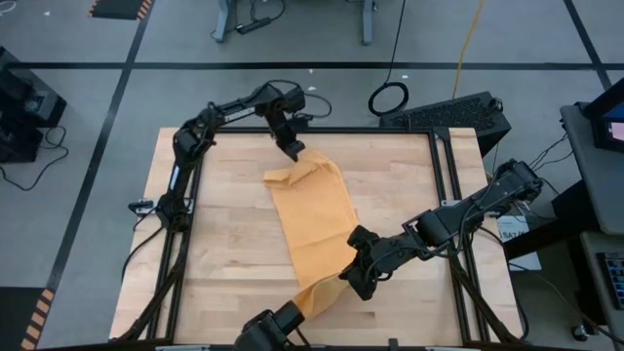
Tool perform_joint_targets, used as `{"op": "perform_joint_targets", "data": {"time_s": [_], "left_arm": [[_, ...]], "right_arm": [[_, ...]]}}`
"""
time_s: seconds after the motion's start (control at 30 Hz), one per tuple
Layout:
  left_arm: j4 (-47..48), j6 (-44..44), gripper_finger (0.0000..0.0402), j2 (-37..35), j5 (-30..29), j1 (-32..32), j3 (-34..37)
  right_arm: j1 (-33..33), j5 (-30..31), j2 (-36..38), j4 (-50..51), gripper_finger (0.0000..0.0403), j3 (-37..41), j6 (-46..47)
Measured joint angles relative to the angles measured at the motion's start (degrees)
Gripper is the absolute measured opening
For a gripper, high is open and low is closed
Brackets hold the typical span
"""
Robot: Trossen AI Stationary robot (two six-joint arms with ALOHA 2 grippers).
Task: Roll towel
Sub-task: Roll the yellow towel
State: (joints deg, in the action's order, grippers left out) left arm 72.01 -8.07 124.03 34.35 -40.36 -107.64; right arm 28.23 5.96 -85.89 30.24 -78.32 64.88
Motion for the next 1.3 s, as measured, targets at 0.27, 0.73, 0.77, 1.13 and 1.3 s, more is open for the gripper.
{"op": "perform_joint_targets", "data": {"time_s": [0.27,0.73,0.77,1.13,1.3], "left_arm": [[-10.62,-1.49,0.0003,-4.51,-0.46,0.49,-8.14],[-22.43,-4.26,0.0002,-0.01,-7.24,3.46,-9.2],[-23.37,-5.18,0.0002,0.4,-7.72,3.54,-9.2],[-33.18,-10.29,0.0002,5.01,-11.99,7.25,-9.2],[-36.62,-10.44,0.0002,5.61,-16.54,8.96,-9.22]], "right_arm": [[0.0,-0.27,0.0,0.0,0.0004,0.0,-0.55],[0.0,-1.82,0.0,-0.25,0.0004,0.0,-0.53],[0.0,-1.82,0.0,-0.28,0.0004,0.0,-0.35],[0.0,-1.8,0.0,-0.49,0.0004,0.0,0.47],[0.0,-1.8,0.0,-1.51,0.0004,-0.02,0.63]]}}
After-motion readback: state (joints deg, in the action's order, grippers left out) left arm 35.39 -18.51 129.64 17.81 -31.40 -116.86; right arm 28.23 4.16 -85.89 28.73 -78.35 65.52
